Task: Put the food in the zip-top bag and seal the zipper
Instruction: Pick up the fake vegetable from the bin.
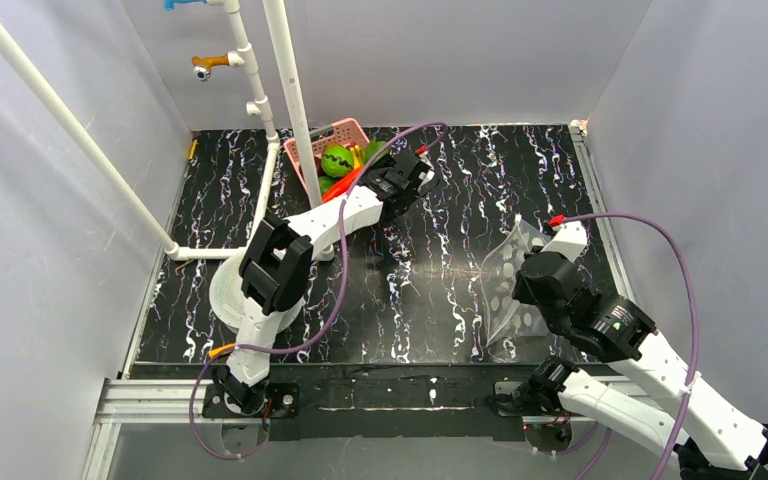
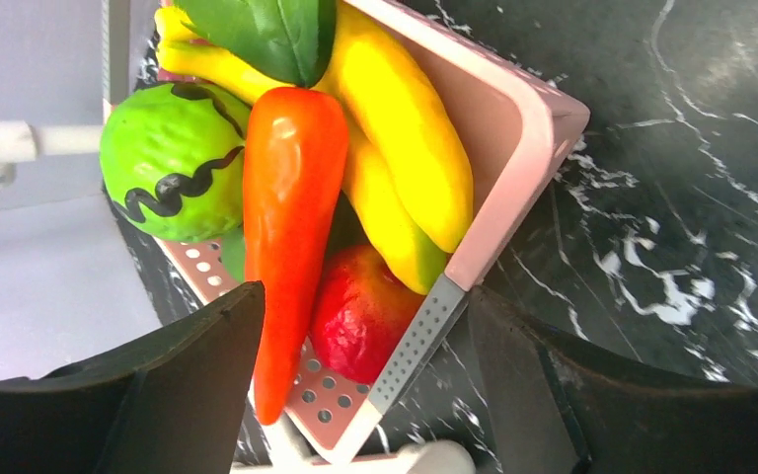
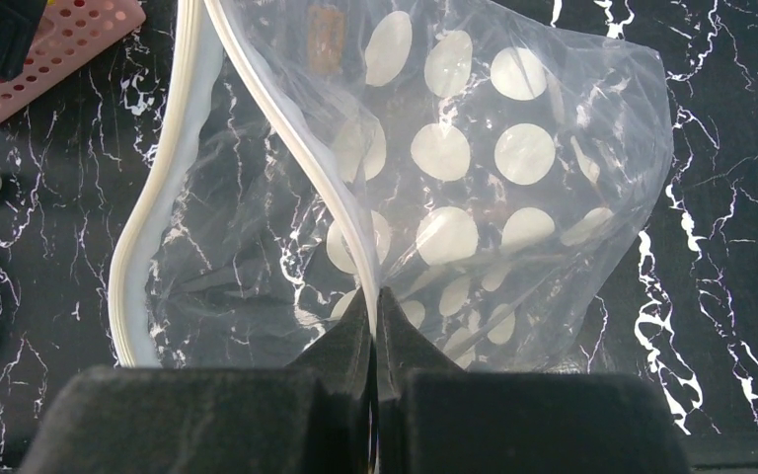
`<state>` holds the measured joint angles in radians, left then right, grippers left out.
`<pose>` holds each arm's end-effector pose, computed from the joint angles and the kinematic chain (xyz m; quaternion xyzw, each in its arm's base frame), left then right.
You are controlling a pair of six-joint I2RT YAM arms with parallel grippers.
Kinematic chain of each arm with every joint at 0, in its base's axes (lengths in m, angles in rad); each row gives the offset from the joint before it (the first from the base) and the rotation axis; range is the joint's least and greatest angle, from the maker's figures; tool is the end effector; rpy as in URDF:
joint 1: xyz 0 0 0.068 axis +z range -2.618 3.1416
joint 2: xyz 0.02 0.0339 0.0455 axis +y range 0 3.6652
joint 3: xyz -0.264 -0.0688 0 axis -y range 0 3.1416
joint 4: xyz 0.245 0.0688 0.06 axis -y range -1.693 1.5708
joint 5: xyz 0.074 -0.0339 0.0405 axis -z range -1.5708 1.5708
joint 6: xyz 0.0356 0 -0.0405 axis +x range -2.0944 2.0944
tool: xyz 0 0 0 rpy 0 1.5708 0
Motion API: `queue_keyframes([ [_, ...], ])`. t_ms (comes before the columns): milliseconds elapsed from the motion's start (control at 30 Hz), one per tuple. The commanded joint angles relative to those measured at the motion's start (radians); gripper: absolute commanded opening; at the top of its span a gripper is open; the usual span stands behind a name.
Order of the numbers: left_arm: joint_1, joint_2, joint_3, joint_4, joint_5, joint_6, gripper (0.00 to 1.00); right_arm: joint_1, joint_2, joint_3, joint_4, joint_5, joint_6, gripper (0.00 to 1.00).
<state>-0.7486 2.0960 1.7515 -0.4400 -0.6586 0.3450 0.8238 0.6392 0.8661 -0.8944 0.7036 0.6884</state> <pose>0.3632 -0.3077 0.2435 0.3487 0.8110 0.2200 0.4150 0.0935 0.0671 0.3220 0.0929 0.8529 0.0555 0.5108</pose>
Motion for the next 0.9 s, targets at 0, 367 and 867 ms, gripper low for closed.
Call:
queue_keyframes([
  [0, 0.014, -0.006, 0.096, 0.07, -0.039, 0.106, 0.72, -0.006, -0.011, -0.011, 0.044, 0.0, -0.038, 0.01],
  [367, 0.035, -0.009, 0.176, 0.011, 0.079, 0.004, 0.84, -0.006, -0.005, -0.031, 0.088, -0.048, -0.071, 0.01],
  [867, 0.139, 0.222, 0.401, -0.099, 0.038, 0.028, 0.75, -0.006, -0.017, -0.035, 0.1, -0.071, -0.088, 0.01],
])
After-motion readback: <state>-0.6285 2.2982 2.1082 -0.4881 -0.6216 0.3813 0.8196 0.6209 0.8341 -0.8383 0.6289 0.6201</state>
